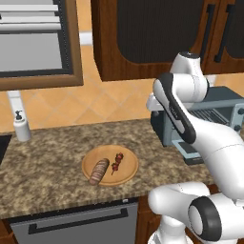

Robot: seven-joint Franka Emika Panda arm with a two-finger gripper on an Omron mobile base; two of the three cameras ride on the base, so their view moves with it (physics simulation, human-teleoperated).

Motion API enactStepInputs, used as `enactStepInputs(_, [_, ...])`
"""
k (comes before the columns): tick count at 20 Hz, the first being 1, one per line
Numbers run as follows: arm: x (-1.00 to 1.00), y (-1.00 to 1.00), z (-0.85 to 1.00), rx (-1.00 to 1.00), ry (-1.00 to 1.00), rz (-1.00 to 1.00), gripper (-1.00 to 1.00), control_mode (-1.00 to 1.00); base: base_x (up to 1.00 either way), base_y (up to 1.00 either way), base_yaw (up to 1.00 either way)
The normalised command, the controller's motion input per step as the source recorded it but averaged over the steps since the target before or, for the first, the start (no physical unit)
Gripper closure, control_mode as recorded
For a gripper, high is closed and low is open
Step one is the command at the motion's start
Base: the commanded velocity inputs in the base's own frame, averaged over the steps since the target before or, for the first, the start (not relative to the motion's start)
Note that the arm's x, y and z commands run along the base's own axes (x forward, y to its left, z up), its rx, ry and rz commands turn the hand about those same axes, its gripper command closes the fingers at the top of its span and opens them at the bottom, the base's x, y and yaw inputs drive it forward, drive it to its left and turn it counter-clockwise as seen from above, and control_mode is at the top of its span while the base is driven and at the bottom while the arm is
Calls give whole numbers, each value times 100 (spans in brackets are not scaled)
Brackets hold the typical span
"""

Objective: Pick up the kebab skewer and baguette bread, and place them inside the toaster oven. Close the toaster oven door and start by setting the timer.

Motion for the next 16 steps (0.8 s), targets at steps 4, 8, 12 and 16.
enactStepInputs(4, [-21, -25, -31, -2, -1, 0, -100, -100, 0, 0, 0])
enactStepInputs(8, [-85, -100, -10, 5, -38, 21, -100, -100, 0, 0, 0])
enactStepInputs(12, [-53, -100, -4, 1, -36, 27, -100, -100, 0, 0, 0])
enactStepInputs(16, [-13, -98, 0, 4, -32, 29, -100, -100, 0, 0, 0])
